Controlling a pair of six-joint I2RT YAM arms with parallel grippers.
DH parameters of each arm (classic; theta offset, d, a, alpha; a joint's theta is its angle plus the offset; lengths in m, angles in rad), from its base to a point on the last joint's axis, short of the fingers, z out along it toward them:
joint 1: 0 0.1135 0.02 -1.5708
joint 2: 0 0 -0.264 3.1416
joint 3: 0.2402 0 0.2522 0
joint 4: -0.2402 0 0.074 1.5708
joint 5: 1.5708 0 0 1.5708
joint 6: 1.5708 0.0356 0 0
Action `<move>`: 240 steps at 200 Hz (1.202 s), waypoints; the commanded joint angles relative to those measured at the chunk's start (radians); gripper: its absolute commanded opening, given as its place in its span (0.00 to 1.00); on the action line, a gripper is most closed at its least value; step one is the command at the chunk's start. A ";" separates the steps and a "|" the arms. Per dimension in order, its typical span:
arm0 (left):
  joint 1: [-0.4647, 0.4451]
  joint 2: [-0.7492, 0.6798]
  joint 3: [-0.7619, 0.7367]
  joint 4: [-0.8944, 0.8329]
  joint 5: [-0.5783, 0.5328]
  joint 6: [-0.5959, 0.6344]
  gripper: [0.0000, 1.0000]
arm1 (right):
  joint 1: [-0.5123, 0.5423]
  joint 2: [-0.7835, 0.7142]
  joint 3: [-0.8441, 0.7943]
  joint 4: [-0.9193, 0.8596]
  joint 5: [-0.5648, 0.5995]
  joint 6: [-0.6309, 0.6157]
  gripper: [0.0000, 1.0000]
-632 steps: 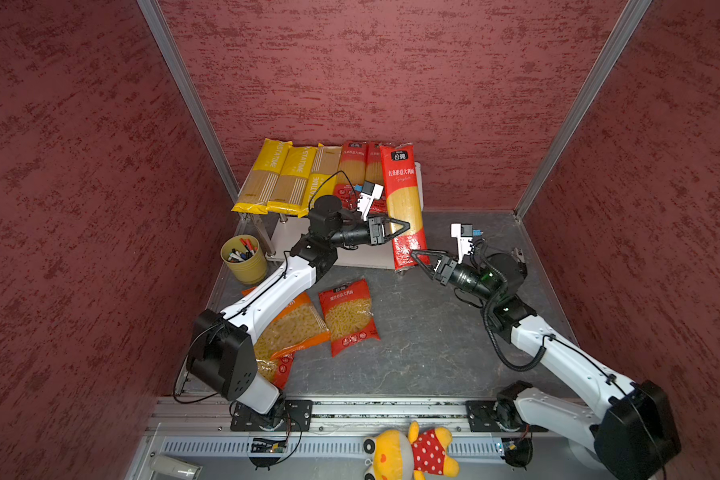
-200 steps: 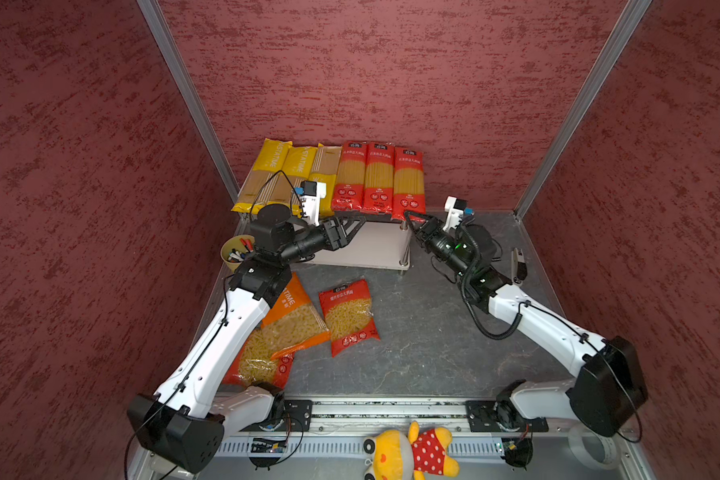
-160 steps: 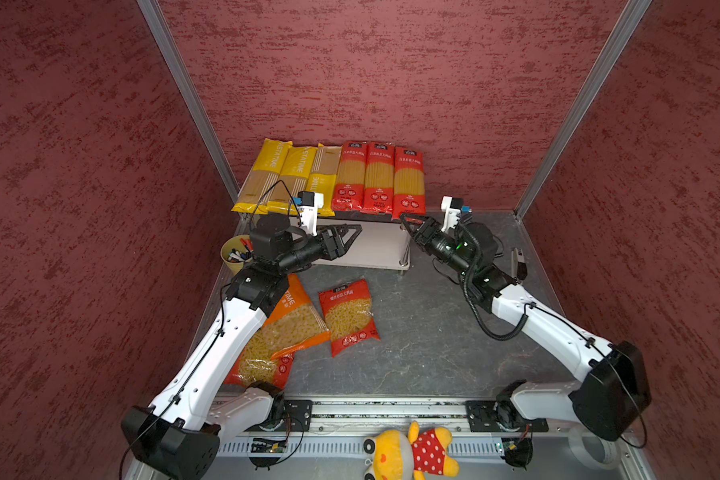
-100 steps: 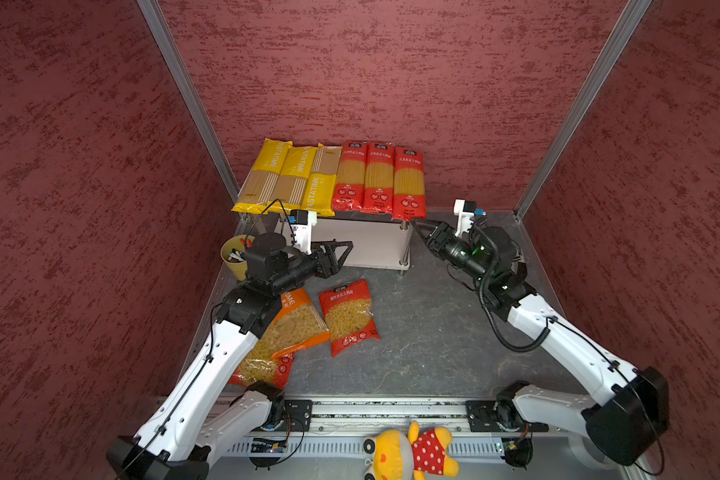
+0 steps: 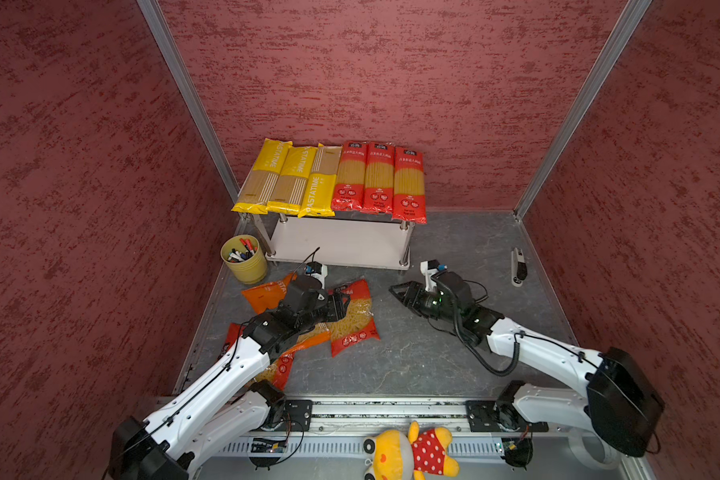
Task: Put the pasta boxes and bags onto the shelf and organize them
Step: 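Open both grippers and lower them toward the red fusilli bag, then grasp the red fusilli bag with both grippers at its two sides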
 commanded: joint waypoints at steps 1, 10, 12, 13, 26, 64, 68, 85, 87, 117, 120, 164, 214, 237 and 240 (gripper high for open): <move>-0.007 -0.005 -0.036 -0.045 -0.049 -0.087 0.62 | 0.041 0.093 0.020 0.022 0.040 -0.009 0.51; -0.003 -0.003 -0.048 -0.055 -0.049 -0.096 0.62 | 0.049 0.142 0.035 0.021 0.013 -0.021 0.52; -0.002 -0.001 -0.050 -0.056 -0.047 -0.096 0.62 | 0.051 0.154 0.038 0.024 0.006 -0.022 0.52; -0.001 0.000 -0.051 -0.058 -0.047 -0.096 0.62 | 0.051 0.159 0.038 0.025 0.002 -0.023 0.52; 0.008 0.005 -0.061 -0.069 -0.038 -0.100 0.62 | 0.056 0.227 0.047 0.049 -0.046 -0.026 0.52; 0.092 0.003 -0.092 -0.086 0.027 -0.100 0.62 | 0.058 0.329 0.090 0.019 -0.100 -0.072 0.54; 0.103 0.003 -0.098 -0.080 0.043 -0.101 0.62 | 0.058 0.340 0.097 0.013 -0.101 -0.079 0.55; 0.137 0.014 -0.117 -0.055 0.088 -0.110 0.62 | 0.058 0.383 0.111 0.035 -0.133 -0.086 0.56; 0.139 0.018 -0.117 -0.053 0.092 -0.112 0.62 | 0.058 0.387 0.113 0.039 -0.139 -0.086 0.56; 0.140 0.069 -0.129 -0.024 0.102 -0.115 0.62 | 0.057 0.456 0.155 0.063 -0.196 -0.106 0.56; 0.139 0.074 -0.130 -0.020 0.103 -0.116 0.62 | 0.058 0.461 0.159 0.063 -0.199 -0.108 0.56; 0.125 0.116 -0.147 0.042 0.114 -0.131 0.62 | 0.059 0.519 0.191 0.114 -0.266 -0.121 0.44; 0.104 0.112 -0.149 0.057 0.111 -0.138 0.62 | 0.058 0.458 0.141 0.173 -0.254 -0.105 0.11; 0.090 0.113 -0.135 0.051 0.105 -0.136 0.62 | 0.055 0.423 0.115 0.194 -0.252 -0.079 0.04; 0.090 0.115 -0.133 0.052 0.104 -0.135 0.62 | 0.054 0.417 0.111 0.193 -0.250 -0.078 0.03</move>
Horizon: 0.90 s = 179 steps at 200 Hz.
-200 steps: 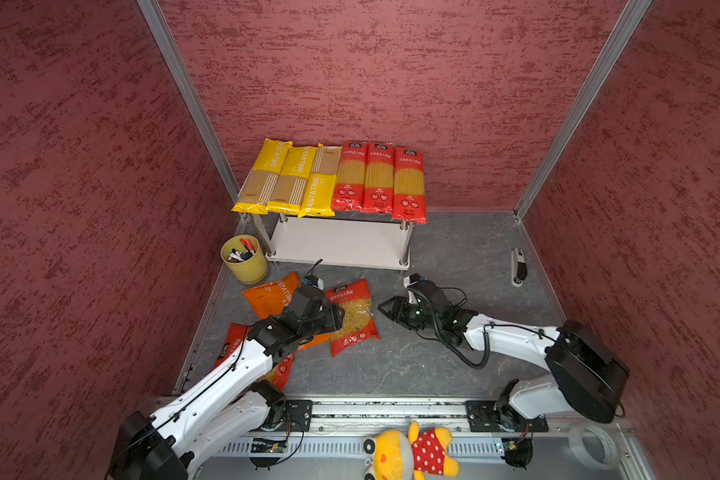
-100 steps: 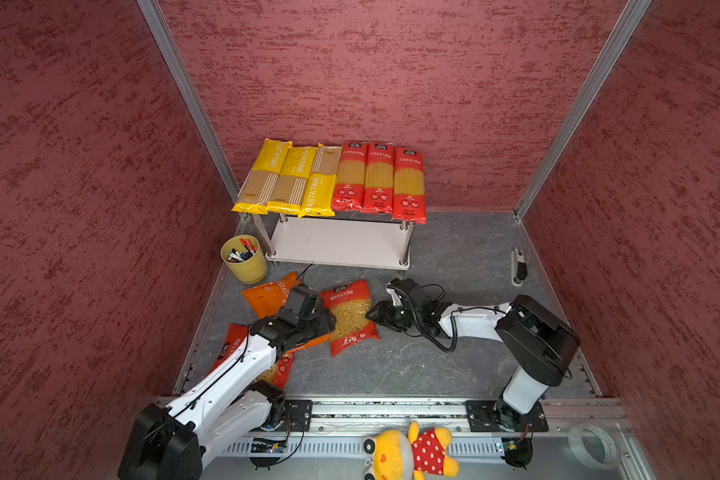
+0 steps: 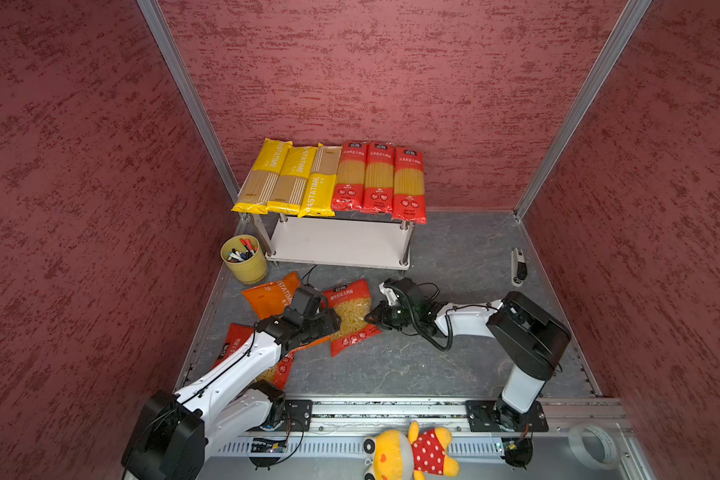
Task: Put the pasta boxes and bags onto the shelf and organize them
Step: 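Grasp the red fusilli bag with both grippers at its two sides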
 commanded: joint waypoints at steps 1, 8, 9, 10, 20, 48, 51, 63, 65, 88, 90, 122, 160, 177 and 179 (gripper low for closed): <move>-0.015 -0.003 0.012 0.021 -0.004 -0.002 0.62 | -0.002 -0.068 -0.031 0.059 -0.002 0.022 0.03; -0.019 -0.001 0.015 0.021 -0.006 0.000 0.61 | -0.009 -0.088 -0.043 0.049 0.007 0.022 0.03; -0.019 0.000 0.016 0.022 -0.007 0.000 0.61 | -0.010 -0.089 -0.045 0.046 0.009 0.021 0.03; -0.019 0.001 0.016 0.021 -0.008 0.000 0.61 | -0.011 -0.093 -0.046 0.045 0.010 0.021 0.02; -0.018 0.008 0.024 0.018 -0.011 0.008 0.62 | -0.025 -0.124 -0.069 0.019 0.030 0.020 0.02; -0.009 0.030 0.066 -0.024 -0.045 0.060 0.62 | -0.060 -0.223 -0.132 -0.119 0.095 -0.024 0.00; -0.004 0.031 0.072 -0.029 -0.046 0.069 0.62 | -0.064 -0.235 -0.141 -0.138 0.107 -0.027 0.00; 0.017 0.044 0.095 -0.048 -0.054 0.097 0.62 | -0.083 -0.297 -0.181 -0.215 0.167 -0.034 0.00; 0.020 0.047 0.099 -0.052 -0.055 0.101 0.62 | -0.085 -0.303 -0.187 -0.227 0.179 -0.033 0.00; 0.035 0.064 0.130 -0.075 -0.059 0.125 0.63 | -0.089 -0.410 -0.263 -0.261 0.223 -0.022 0.02; 0.035 0.065 0.131 -0.077 -0.058 0.128 0.63 | -0.089 -0.415 -0.269 -0.261 0.220 -0.020 0.02; 0.056 0.061 0.144 -0.116 -0.089 0.151 0.65 | -0.094 -0.491 -0.297 -0.308 0.246 -0.038 0.20; 0.040 0.054 0.129 -0.036 0.020 0.110 0.67 | -0.192 -0.503 -0.260 -0.335 0.187 -0.175 0.46; -0.012 0.079 0.096 0.072 0.078 0.046 0.70 | -0.238 -0.489 -0.264 -0.291 0.127 -0.202 0.51; -0.019 0.084 0.093 0.090 0.085 0.040 0.71 | -0.241 -0.486 -0.264 -0.286 0.119 -0.206 0.52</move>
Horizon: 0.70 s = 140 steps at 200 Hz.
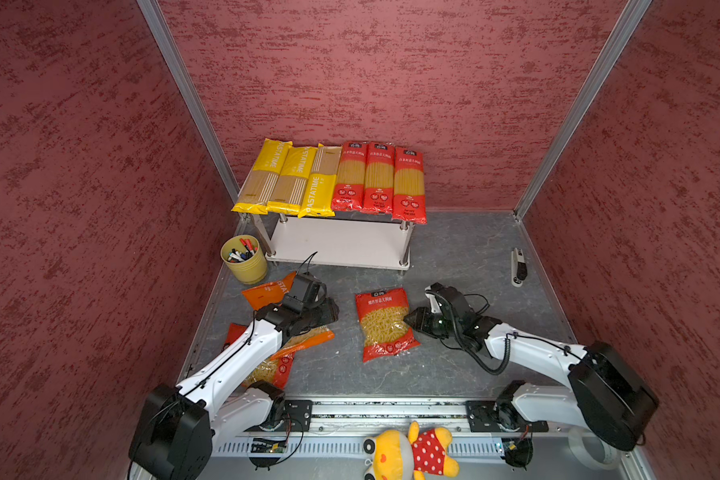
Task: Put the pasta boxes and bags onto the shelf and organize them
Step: 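Grasp the red fusilli bag with both grippers at its two sides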
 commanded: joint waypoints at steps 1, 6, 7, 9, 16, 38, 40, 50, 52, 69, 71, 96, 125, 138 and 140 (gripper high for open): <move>-0.055 0.021 -0.035 0.148 0.103 -0.069 0.71 | -0.052 0.004 0.019 0.022 -0.058 -0.078 0.52; -0.069 0.033 -0.050 0.203 0.131 -0.088 0.72 | -0.055 0.013 0.022 0.033 -0.072 -0.085 0.53; -0.072 0.036 -0.053 0.215 0.136 -0.092 0.73 | -0.055 0.015 0.023 0.036 -0.073 -0.086 0.53; -0.077 0.041 -0.060 0.237 0.147 -0.100 0.73 | -0.055 0.017 0.025 0.038 -0.076 -0.088 0.54; -0.095 0.060 -0.080 0.309 0.180 -0.134 0.74 | -0.057 0.028 0.031 0.045 -0.082 -0.096 0.55; -0.145 0.112 -0.111 0.452 0.220 -0.208 0.77 | -0.058 0.054 0.034 0.108 -0.114 -0.085 0.58; -0.152 0.115 -0.111 0.458 0.217 -0.211 0.77 | -0.058 0.057 0.033 0.121 -0.115 -0.082 0.59; -0.183 0.137 -0.123 0.498 0.200 -0.219 0.79 | -0.059 0.072 0.027 0.163 -0.128 -0.073 0.61; -0.189 0.143 -0.127 0.508 0.198 -0.221 0.80 | -0.060 0.078 0.026 0.171 -0.131 -0.072 0.61; -0.209 0.208 -0.151 0.585 0.222 -0.255 0.80 | -0.060 0.125 0.020 0.237 -0.152 -0.069 0.63; -0.209 0.216 -0.153 0.592 0.226 -0.257 0.80 | -0.059 0.131 0.019 0.243 -0.155 -0.069 0.63; -0.237 0.270 -0.155 0.617 0.214 -0.272 0.78 | -0.059 0.187 0.006 0.320 -0.181 -0.048 0.63; -0.260 0.338 -0.163 0.714 0.207 -0.286 0.74 | -0.055 0.276 -0.042 0.511 -0.227 0.043 0.61; -0.265 0.363 -0.160 0.743 0.209 -0.295 0.71 | -0.048 0.303 -0.053 0.576 -0.240 0.080 0.60; -0.266 0.367 -0.160 0.746 0.205 -0.296 0.71 | -0.046 0.306 -0.056 0.587 -0.239 0.085 0.59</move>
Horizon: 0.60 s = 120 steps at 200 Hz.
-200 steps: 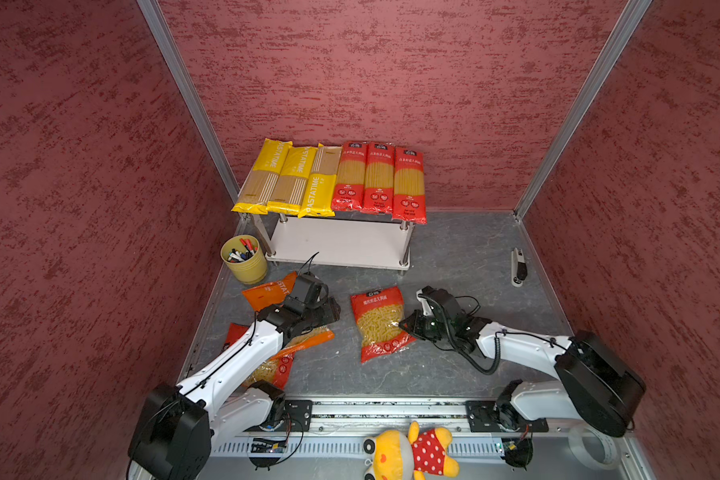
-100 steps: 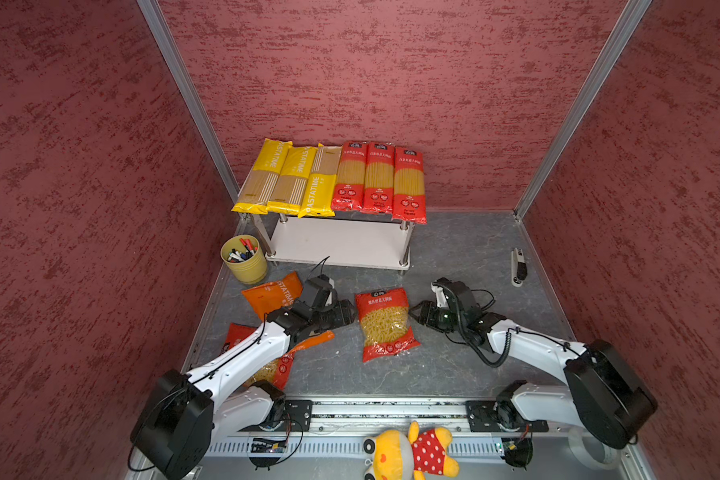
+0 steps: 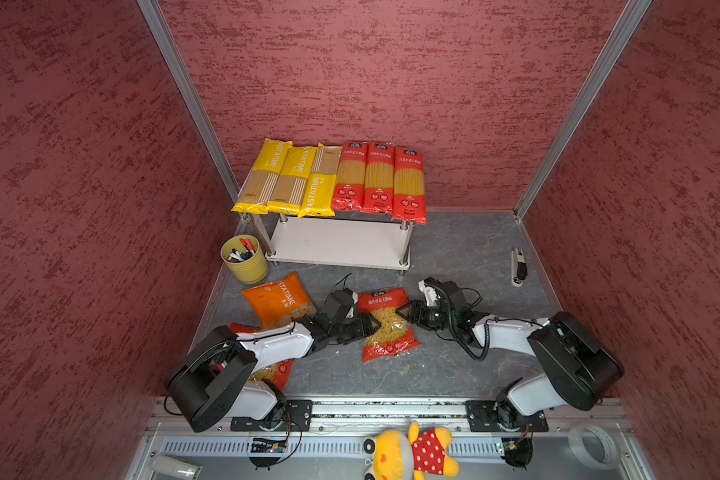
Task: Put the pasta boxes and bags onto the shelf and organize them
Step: 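Grasp the red fusilli bag with both grippers at its two sides, then lift the fusilli bag and carry it toward the shelf with both grippers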
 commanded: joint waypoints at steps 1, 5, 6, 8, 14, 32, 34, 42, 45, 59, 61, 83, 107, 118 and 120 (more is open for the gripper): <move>-0.012 0.040 -0.002 0.117 0.002 -0.026 0.70 | 0.009 0.045 -0.032 0.201 -0.050 0.088 0.59; -0.013 0.047 -0.001 0.120 -0.002 -0.032 0.69 | 0.015 0.051 -0.037 0.220 -0.051 0.095 0.58; -0.013 0.049 -0.001 0.120 -0.005 -0.034 0.69 | 0.015 0.051 -0.038 0.226 -0.050 0.097 0.58; -0.011 0.053 -0.001 0.118 -0.008 -0.039 0.69 | 0.018 0.054 -0.040 0.235 -0.049 0.103 0.57; -0.006 0.063 0.001 0.121 -0.011 -0.050 0.66 | 0.025 0.060 -0.048 0.260 -0.045 0.118 0.56; 0.016 0.080 -0.005 0.159 0.013 -0.073 0.56 | 0.045 0.081 -0.071 0.343 -0.036 0.177 0.48; 0.017 0.080 -0.003 0.160 0.014 -0.073 0.55 | 0.048 0.083 -0.075 0.352 -0.037 0.186 0.46; 0.021 0.078 -0.002 0.162 0.014 -0.072 0.52 | 0.057 0.092 -0.084 0.404 -0.037 0.221 0.42; 0.021 0.075 -0.002 0.161 0.014 -0.067 0.50 | 0.060 0.095 -0.091 0.425 -0.037 0.235 0.40; 0.026 0.060 -0.003 0.148 0.014 -0.057 0.44 | 0.074 0.106 -0.108 0.511 -0.031 0.297 0.33; 0.027 0.057 -0.002 0.145 0.013 -0.055 0.44 | 0.075 0.107 -0.111 0.520 -0.031 0.305 0.32; 0.037 0.016 -0.009 0.107 0.009 -0.041 0.40 | 0.103 0.104 -0.115 0.558 0.004 0.338 0.25; 0.071 -0.052 -0.022 0.038 0.011 -0.039 0.42 | 0.117 0.087 -0.113 0.574 0.051 0.375 0.17; 0.096 -0.088 -0.022 -0.005 0.017 -0.034 0.44 | 0.117 0.076 -0.113 0.591 0.072 0.398 0.15; 0.101 -0.097 -0.022 -0.013 0.020 -0.034 0.45 | 0.117 0.075 -0.113 0.594 0.077 0.403 0.15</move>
